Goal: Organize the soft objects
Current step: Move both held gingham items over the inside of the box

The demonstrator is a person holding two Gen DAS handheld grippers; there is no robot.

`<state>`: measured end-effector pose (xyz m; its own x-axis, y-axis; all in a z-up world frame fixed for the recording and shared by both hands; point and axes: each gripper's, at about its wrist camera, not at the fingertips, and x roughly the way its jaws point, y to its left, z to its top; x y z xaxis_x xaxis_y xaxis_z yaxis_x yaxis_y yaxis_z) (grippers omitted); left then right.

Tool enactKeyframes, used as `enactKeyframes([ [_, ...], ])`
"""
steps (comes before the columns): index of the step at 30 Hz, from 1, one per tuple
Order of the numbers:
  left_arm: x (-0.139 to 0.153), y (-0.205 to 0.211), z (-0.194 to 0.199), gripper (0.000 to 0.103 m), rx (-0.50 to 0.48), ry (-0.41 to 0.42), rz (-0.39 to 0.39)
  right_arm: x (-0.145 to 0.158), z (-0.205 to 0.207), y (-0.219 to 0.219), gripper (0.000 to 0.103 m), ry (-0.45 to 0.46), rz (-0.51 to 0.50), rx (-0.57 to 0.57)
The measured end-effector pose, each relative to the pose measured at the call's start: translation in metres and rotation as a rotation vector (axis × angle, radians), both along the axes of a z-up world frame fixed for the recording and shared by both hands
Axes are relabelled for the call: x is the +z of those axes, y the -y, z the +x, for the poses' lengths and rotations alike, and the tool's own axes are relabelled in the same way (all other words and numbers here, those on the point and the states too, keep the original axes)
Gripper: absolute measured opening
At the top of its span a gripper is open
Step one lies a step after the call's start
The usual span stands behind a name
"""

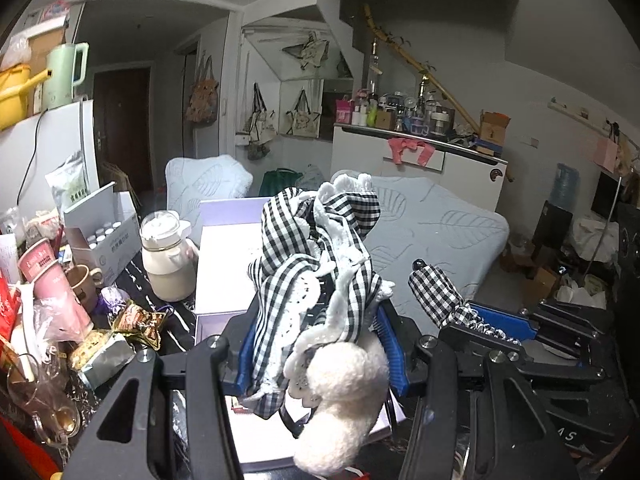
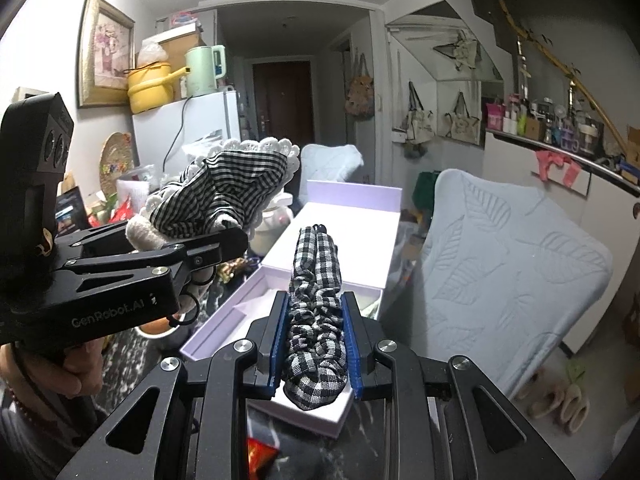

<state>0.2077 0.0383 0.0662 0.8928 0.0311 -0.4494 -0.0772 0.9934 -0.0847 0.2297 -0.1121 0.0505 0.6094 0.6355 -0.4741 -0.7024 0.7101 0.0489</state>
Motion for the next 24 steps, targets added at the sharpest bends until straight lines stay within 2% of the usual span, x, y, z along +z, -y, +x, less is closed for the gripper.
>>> enactKeyframes([
  [6,-0.018,-0.017,0.017,0.050,0.040,-0.035,0.013,-0.012,0.021,-0.017,0.025,-0.043,-0.009,-0.009],
  [12,-0.044,-0.034,0.040,0.050,0.076,-0.123,0.029,-0.026,0.039,-0.032,0.025,-0.067,-0.046,-0.029],
  [16,-0.054,-0.041,0.048,0.050,0.083,-0.154,0.015,-0.033,0.047,-0.038,0.025,-0.089,-0.051,-0.037],
  [21,-0.069,-0.044,0.059,0.050,0.117,-0.202,0.051,-0.040,0.056,-0.046,0.025,-0.105,-0.070,-0.048],
  [24,-0.080,-0.049,0.067,0.050,0.118,-0.237,0.040,-0.045,0.059,-0.050,0.025,-0.118,-0.091,-0.054],
])
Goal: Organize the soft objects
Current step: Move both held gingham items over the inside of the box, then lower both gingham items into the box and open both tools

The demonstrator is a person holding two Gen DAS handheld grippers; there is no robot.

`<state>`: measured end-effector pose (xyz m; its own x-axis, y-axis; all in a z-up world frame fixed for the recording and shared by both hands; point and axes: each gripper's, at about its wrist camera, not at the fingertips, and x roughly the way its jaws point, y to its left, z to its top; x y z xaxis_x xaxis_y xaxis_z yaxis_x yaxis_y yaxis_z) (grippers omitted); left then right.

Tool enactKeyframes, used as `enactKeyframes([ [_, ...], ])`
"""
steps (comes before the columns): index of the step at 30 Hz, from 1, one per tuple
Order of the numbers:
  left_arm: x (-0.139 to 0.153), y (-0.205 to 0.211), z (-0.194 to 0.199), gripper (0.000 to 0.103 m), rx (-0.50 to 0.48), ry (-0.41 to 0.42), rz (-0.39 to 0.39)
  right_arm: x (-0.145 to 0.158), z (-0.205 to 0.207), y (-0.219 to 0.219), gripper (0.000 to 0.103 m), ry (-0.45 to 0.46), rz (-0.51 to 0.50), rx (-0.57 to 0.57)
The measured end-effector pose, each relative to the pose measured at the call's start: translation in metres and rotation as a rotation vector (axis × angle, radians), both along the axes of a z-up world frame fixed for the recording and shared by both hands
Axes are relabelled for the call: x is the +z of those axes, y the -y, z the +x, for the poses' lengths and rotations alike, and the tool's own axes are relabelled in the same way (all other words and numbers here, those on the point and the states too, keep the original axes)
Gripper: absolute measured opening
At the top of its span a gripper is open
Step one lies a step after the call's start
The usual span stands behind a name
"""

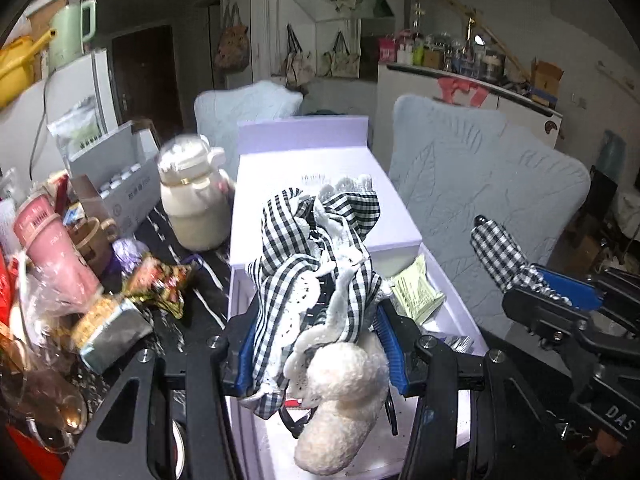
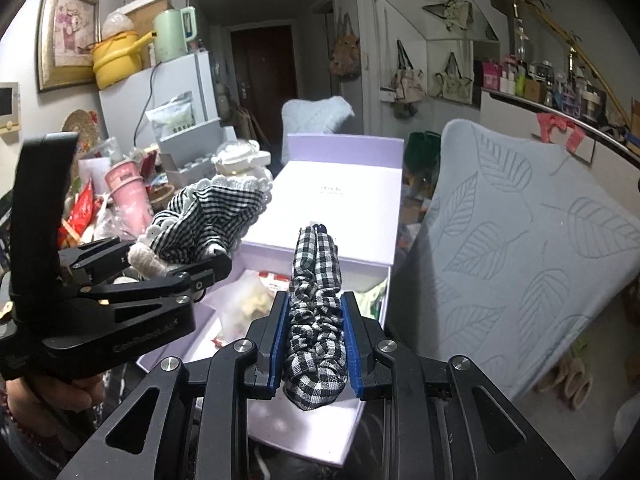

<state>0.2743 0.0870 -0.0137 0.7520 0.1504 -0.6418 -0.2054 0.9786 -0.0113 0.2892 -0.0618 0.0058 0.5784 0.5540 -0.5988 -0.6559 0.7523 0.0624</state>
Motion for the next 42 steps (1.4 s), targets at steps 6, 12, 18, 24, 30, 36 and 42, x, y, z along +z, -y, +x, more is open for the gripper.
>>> enactKeyframes([
  [6,-0.029,-0.005,0.018,0.050,0.022,-0.087,0.015,-0.009,0.006,-0.009,0.025,-0.019,-0.050,-0.002],
  [12,-0.052,-0.010,0.029,0.050,0.026,-0.158,-0.003,-0.025,0.015,-0.017,0.025,-0.052,-0.103,0.005],
  [18,-0.064,-0.016,0.035,0.050,0.046,-0.199,-0.007,-0.038,0.024,-0.029,0.025,-0.073,-0.149,0.015],
  [24,-0.064,-0.014,0.037,0.051,0.045,-0.213,0.006,-0.047,0.033,-0.036,0.025,-0.090,-0.172,0.016],
  [30,-0.066,-0.012,0.041,0.055,0.047,-0.235,0.006,-0.052,0.041,-0.041,0.025,-0.095,-0.181,0.006],
  [36,-0.068,-0.012,0.042,0.057,0.051,-0.255,0.003,-0.061,0.051,-0.043,0.025,-0.119,-0.194,-0.014],
  [42,-0.070,-0.010,0.043,0.063,0.058,-0.269,0.014,-0.068,0.058,-0.041,0.029,-0.151,-0.209,-0.024],
])
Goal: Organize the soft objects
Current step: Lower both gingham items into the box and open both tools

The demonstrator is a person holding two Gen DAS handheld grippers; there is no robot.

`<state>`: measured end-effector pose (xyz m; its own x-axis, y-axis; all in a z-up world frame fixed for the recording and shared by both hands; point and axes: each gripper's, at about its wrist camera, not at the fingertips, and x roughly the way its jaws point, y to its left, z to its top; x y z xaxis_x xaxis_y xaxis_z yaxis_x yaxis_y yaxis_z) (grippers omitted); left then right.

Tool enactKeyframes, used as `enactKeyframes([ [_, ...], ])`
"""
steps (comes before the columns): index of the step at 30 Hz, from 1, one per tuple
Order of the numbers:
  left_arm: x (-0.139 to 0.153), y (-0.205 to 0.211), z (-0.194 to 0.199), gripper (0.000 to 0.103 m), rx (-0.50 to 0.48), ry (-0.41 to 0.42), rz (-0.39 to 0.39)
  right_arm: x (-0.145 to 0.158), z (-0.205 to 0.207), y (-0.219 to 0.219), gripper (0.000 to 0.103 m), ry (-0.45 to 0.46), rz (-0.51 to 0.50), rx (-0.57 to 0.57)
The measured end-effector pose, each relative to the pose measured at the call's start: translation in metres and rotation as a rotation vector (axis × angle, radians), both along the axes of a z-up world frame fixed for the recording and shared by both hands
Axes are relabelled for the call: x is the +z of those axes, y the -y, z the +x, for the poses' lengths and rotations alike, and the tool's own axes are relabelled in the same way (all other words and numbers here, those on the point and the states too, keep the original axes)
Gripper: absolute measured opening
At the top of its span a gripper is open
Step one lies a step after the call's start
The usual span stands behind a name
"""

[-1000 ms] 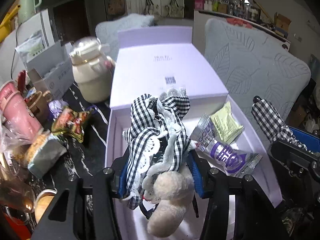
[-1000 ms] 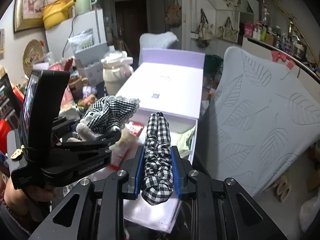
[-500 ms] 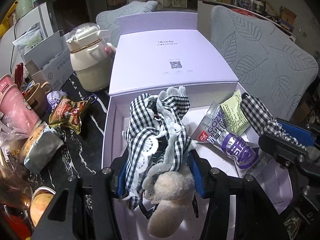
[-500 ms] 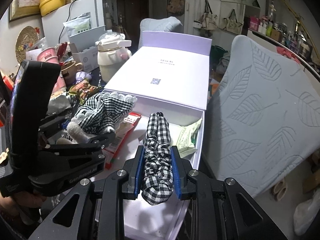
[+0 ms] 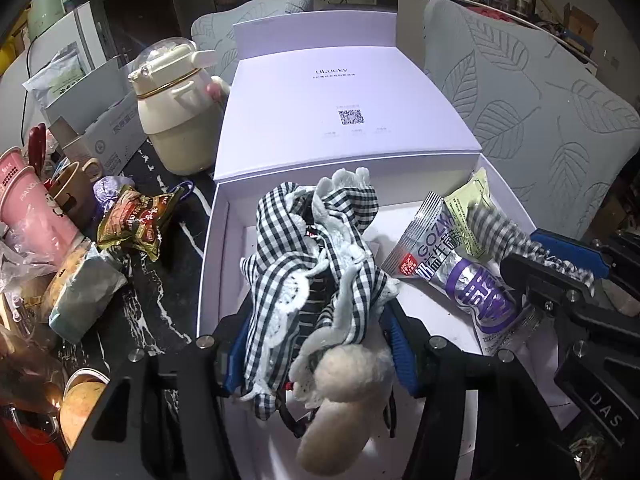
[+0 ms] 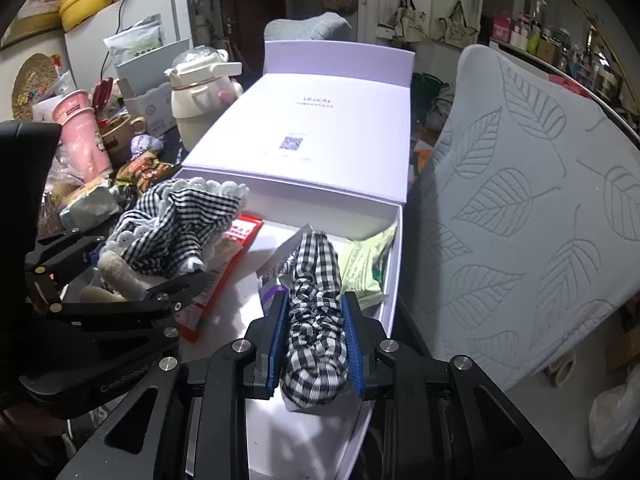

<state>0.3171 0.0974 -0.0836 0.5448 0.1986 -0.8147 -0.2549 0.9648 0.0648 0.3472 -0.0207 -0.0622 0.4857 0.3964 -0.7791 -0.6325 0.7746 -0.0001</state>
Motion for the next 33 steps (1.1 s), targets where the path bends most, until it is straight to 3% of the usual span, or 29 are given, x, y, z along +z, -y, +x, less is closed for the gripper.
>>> enactKeyframes([
  [2,0.000,0.001,0.000,0.070,-0.003,-0.003,-0.009,-0.001,0.001,0.001,0.035,-0.006,-0.008,-0.005],
  [5,0.000,0.001,0.000,0.070,0.001,-0.005,-0.026,0.000,-0.002,0.003,0.042,0.009,-0.015,-0.013],
  [15,0.015,0.007,-0.008,0.070,-0.006,0.023,-0.049,0.017,-0.014,0.017,0.042,0.050,-0.014,-0.042],
  [33,0.091,0.029,-0.053,0.070,-0.053,0.223,0.002,0.074,-0.052,0.046,0.042,0.152,0.101,-0.049],
])
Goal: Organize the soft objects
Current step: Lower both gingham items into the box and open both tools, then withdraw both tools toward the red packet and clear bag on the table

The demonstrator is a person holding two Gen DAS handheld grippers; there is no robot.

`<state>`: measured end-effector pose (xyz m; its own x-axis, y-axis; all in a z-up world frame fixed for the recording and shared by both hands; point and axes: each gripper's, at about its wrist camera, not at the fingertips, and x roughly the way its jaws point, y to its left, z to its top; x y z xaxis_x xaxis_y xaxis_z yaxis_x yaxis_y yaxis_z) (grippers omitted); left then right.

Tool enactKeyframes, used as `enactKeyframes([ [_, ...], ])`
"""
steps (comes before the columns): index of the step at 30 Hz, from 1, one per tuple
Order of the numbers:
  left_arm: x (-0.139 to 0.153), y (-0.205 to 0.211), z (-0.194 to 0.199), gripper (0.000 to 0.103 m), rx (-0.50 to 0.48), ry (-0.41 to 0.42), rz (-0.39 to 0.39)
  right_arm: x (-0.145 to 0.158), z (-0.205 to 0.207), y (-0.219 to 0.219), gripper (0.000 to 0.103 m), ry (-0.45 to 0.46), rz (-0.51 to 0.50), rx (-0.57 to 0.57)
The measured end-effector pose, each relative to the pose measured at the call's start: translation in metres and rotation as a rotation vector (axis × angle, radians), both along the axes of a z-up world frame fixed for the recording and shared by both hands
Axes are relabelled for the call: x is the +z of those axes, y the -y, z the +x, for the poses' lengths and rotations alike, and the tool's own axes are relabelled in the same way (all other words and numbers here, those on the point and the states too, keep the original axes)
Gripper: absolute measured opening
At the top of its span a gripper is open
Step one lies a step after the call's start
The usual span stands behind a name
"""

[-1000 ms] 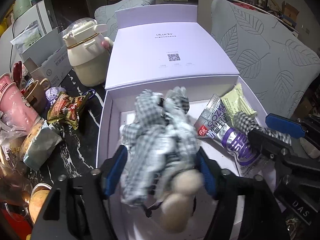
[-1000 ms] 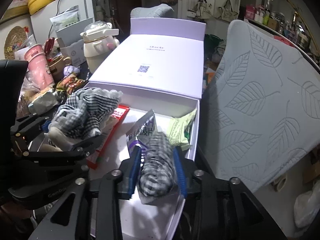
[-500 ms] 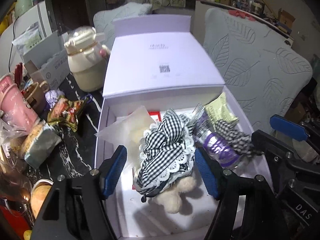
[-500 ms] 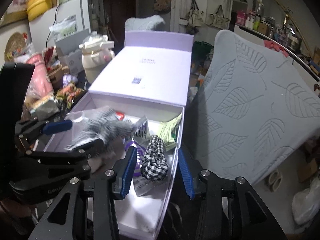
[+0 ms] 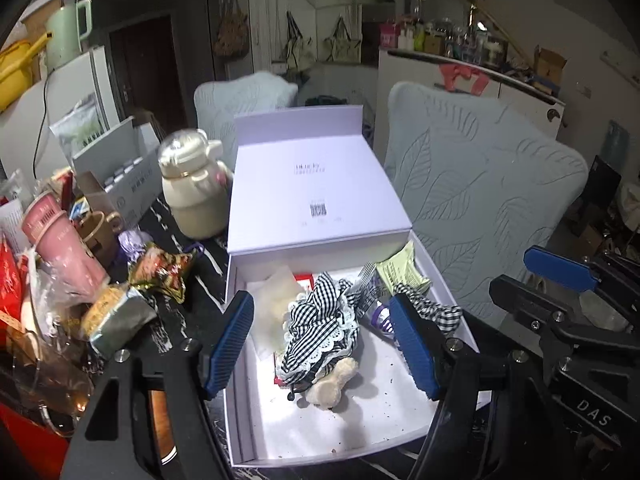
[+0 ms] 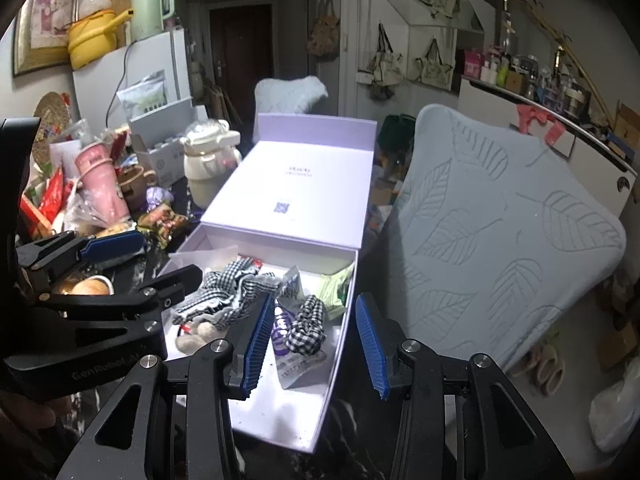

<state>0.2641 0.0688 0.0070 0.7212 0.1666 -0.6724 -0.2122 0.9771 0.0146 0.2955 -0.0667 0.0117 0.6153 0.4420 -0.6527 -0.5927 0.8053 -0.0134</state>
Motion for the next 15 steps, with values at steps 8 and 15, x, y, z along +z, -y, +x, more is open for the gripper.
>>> enactKeyframes([
  [8,0.024,0.015,-0.022,0.070,-0.033,0.063,0.028,0.027,-0.025,0.019,0.052,0.081,0.050,-0.002],
  [15,0.041,0.030,-0.040,0.070,-0.062,0.110,0.044,0.048,-0.048,0.035,0.063,0.139,0.080,0.003],
])
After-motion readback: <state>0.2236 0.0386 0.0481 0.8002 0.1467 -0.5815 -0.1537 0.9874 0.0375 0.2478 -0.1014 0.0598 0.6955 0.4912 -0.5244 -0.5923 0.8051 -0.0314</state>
